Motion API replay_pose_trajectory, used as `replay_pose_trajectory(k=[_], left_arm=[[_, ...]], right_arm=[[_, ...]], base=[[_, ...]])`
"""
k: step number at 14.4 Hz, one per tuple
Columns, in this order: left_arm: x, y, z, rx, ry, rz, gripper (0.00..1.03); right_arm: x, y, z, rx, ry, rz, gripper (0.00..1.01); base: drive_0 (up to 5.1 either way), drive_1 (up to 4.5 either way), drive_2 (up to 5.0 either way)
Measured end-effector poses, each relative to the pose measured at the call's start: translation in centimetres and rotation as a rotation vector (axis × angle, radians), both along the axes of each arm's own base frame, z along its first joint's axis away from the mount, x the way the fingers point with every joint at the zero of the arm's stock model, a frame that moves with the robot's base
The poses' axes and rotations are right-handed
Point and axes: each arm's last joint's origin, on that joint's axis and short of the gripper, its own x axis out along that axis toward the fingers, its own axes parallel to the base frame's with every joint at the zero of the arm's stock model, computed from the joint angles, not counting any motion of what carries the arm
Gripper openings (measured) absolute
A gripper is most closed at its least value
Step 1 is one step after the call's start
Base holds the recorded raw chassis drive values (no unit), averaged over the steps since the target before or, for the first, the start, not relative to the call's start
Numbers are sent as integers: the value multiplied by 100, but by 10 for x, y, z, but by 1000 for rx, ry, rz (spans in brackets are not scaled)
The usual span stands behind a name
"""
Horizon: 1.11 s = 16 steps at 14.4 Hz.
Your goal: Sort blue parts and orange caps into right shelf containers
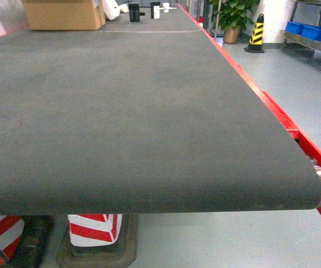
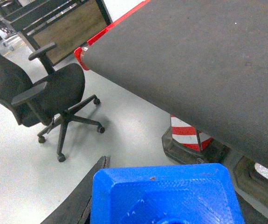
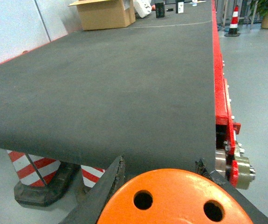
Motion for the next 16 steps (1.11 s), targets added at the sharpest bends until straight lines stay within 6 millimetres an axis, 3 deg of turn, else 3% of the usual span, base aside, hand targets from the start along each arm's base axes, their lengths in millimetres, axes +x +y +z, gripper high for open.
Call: replay_pose_trajectory(k=[6, 16], left_arm=[[0, 0, 0, 0, 0, 0, 45], [0, 0, 0, -1, -1, -1, 45]], right_arm=[[0, 0, 0, 0, 1, 0, 41], [0, 0, 0, 0, -1, 0, 41]], base=[[0, 0, 0], [484, -355, -104]])
